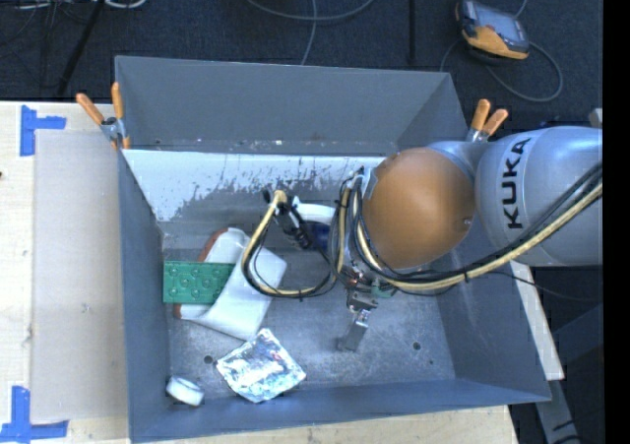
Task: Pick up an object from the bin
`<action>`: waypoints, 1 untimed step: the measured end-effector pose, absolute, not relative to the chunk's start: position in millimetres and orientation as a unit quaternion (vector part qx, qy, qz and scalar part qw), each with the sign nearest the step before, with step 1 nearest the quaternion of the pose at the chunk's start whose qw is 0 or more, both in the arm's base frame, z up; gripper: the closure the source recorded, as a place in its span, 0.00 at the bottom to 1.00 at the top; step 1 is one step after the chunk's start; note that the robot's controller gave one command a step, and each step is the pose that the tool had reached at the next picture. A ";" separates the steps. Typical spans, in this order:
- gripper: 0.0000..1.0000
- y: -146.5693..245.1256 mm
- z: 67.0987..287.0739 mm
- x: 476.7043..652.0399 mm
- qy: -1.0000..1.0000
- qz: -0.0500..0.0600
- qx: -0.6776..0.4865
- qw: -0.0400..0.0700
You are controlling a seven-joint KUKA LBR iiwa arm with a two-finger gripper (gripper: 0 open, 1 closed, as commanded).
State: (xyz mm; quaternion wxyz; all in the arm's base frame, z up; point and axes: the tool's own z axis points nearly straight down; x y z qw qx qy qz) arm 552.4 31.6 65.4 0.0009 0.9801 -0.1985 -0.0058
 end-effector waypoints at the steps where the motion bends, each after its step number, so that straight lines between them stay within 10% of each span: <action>1: 0.00 14.8 163.3 502.5 -0.058 -0.002 0.998 0.000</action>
Offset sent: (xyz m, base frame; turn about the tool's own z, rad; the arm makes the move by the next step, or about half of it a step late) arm -0.0495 -0.0176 0.0983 -0.2897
